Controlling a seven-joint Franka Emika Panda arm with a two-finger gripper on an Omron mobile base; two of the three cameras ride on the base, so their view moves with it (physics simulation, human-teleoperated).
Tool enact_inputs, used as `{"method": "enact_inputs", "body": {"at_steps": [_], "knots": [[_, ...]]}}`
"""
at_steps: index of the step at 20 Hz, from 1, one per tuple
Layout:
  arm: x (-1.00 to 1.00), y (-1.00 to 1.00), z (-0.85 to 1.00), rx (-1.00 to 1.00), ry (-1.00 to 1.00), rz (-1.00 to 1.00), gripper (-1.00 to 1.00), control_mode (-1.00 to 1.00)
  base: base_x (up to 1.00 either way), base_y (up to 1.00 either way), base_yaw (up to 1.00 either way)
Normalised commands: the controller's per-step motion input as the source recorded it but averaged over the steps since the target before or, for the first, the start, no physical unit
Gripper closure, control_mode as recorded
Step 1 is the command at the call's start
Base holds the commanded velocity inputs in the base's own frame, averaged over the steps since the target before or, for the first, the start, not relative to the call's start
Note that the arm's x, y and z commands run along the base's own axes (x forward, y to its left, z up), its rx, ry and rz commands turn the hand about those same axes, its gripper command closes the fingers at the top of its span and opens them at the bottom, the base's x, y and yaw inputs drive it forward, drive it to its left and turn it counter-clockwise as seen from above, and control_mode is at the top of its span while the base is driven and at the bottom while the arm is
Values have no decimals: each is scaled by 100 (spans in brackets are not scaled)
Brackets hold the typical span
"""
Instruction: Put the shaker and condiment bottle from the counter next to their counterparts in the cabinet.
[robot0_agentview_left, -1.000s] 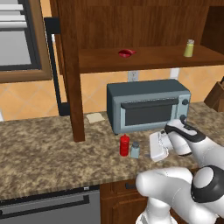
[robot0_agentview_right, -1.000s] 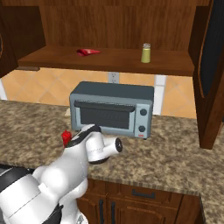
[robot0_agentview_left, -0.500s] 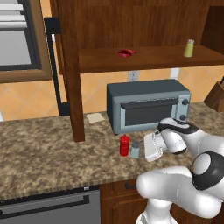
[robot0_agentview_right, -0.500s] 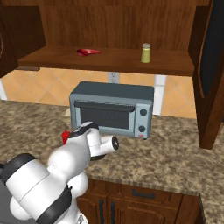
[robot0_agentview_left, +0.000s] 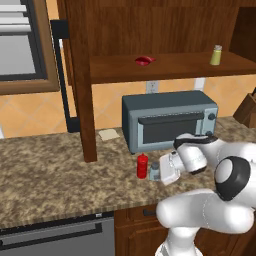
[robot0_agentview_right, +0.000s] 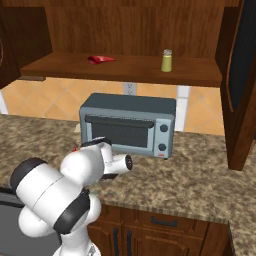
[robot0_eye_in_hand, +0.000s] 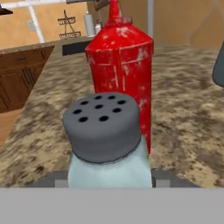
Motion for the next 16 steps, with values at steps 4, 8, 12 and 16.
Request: {"method": "enact_inputs", "body": {"at_steps": [4, 8, 12, 16], "knots": [[0, -9, 37, 8, -5, -7, 100, -100, 0, 0, 0], [-36, -57, 39, 0, 0, -13, 100, -100, 0, 0, 0], [-44, -52, 40, -2, 0, -18, 100, -100, 0, 0, 0], [-32, -29, 54, -3, 0, -22, 100, -100, 0, 0, 0]]}}
